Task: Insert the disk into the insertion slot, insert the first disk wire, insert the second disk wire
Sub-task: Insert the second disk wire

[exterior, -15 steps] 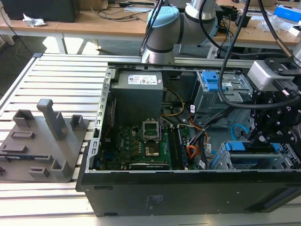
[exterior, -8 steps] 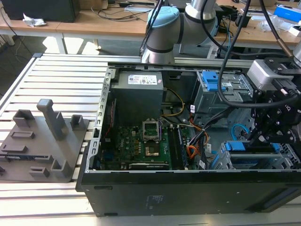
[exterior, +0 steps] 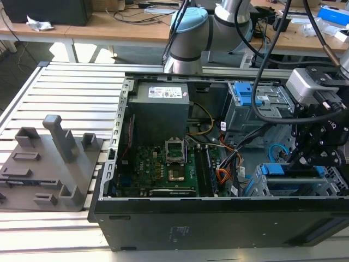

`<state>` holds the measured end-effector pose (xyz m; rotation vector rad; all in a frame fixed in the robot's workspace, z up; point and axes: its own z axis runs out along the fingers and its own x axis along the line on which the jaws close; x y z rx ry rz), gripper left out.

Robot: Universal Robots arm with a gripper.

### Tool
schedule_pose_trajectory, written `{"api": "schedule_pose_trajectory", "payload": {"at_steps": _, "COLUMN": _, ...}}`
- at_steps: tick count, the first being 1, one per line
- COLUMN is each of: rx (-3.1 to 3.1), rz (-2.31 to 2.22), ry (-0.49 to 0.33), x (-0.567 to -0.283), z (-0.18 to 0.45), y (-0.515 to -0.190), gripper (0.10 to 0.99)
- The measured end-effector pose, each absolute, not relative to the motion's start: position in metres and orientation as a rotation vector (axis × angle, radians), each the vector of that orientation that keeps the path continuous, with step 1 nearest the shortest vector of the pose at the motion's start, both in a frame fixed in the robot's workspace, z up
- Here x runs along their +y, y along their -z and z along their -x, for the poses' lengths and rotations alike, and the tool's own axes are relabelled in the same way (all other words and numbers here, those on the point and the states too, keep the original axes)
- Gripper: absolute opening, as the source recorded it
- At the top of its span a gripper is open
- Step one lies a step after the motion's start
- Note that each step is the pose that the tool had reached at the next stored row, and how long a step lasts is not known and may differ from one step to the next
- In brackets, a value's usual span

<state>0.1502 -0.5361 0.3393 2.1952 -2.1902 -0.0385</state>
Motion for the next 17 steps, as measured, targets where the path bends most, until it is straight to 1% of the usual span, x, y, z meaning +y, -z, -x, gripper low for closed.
{"api": "schedule_pose_trajectory", "payload": {"at_steps": 4, "rx": -2.19, "rz": -2.195, "ry": 0.039, "x": -0.536, "z": -0.15, "y": -0.339, "gripper": 0.176}}
{"api": "schedule_pose_trajectory", "payload": {"at_steps": 5, "rx": -2.19, "rz": -2.195, "ry": 0.039, "x": -0.536, "z": -0.15, "y": -0.339, "gripper": 0.239}}
{"api": "schedule_pose_trajectory", "payload": {"at_steps": 8, "rx": -2.19, "rz": -2.195, "ry": 0.038, "x": -0.536, "z": -0.15, "y": -0.34, "gripper": 0.239}}
{"api": "schedule_pose_trajectory", "payload": {"at_steps": 11, "rx": -2.19, "rz": -2.195, "ry": 0.039, "x": -0.536, "z": -0.15, "y": -0.365, "gripper": 0.239}}
{"api": "schedule_pose_trajectory", "payload": {"at_steps": 14, "rx": -2.19, "rz": -2.195, "ry": 0.039, "x": -0.536, "z": -0.15, "y": -0.379, "gripper": 0.239}}
{"api": "schedule_pose_trajectory", "payload": {"at_steps": 15, "rx": -2.19, "rz": -2.195, "ry": 0.039, "x": -0.536, "z": -0.15, "y": -0.381, "gripper": 0.224}}
{"api": "schedule_pose_trajectory", "payload": {"at_steps": 17, "rx": -2.19, "rz": -2.195, "ry": 0.039, "x": -0.536, "z": -0.15, "y": -0.383, "gripper": 0.106}}
